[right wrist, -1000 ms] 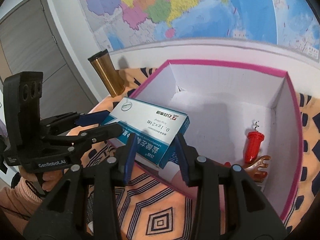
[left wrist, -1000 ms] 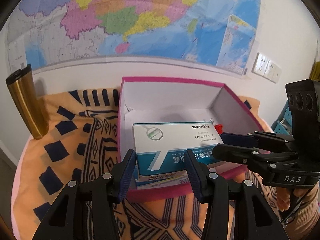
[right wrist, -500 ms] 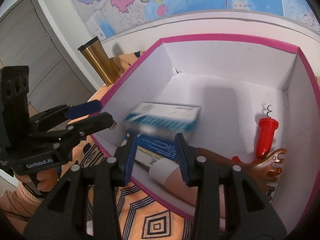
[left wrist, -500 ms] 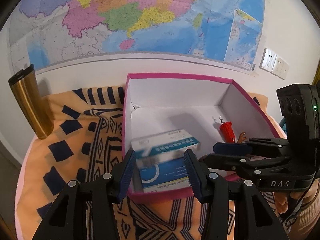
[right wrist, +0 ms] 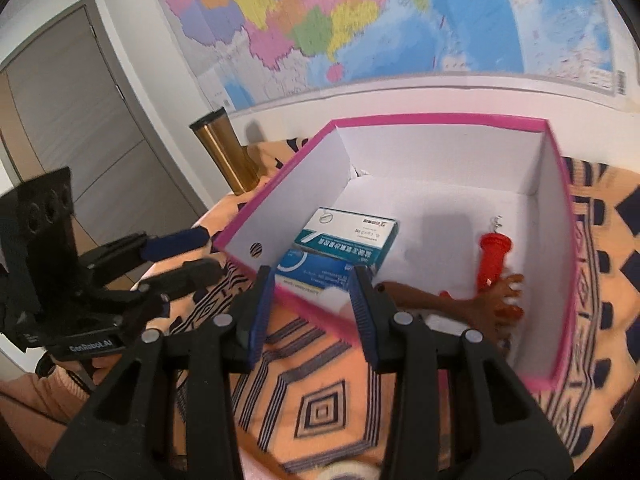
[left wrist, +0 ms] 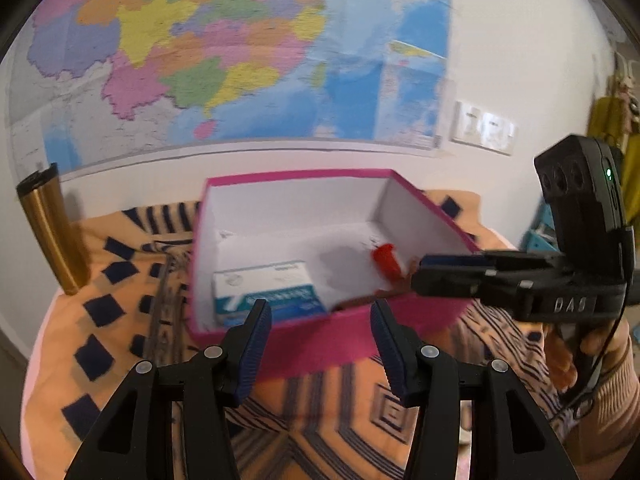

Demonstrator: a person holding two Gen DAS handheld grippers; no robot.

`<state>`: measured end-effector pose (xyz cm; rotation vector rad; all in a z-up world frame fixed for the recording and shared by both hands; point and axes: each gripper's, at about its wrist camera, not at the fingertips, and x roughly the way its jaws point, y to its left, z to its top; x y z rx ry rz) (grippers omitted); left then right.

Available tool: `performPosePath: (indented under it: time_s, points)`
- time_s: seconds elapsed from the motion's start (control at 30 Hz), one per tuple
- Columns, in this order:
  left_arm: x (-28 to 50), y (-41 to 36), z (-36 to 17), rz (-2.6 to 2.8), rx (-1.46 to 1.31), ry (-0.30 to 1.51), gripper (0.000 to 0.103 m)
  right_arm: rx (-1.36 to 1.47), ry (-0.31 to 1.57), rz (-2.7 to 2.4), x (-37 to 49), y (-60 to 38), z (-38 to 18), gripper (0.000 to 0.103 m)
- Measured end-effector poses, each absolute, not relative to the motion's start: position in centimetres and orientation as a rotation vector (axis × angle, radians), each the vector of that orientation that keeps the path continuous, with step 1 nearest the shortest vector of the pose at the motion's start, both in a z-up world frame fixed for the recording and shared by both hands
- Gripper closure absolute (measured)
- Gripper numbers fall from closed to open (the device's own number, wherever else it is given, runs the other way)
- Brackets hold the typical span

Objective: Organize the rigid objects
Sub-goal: 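Withdraw the right gripper and move it to the white tape roll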

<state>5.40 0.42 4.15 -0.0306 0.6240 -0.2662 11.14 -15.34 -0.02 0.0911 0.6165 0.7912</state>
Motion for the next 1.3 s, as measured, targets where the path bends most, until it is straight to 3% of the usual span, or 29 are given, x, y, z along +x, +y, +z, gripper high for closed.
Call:
performPosePath:
  time_s: [0.23, 0.5, 0.93, 1.3]
  points:
    - [3.4, -2.8, 1.5, -0.377, -0.055, 0.705, 0.05, 0.059, 0.614, 0.763, 7.6, -18.6, -1.1, 0.061]
    - [2.7, -5.6, -2.5, -0.452, -0.085, 0.836, 0.05, -0.009, 0.762, 0.676, 5.5, -20.4, -6.8, 0.061]
    - [2.4, -7.3, -4.6, -0.474, -0.071, 0.919, 0.051, -0.06, 0.832, 0.642, 4.8, -19.8, -10.3, 0.061]
    - [2.5, -8.2, -5.4, -0.502, -0.069, 0.947, 0.051, -0.113, 0.838, 0.621, 4.7, -18.9, -11.2, 0.073]
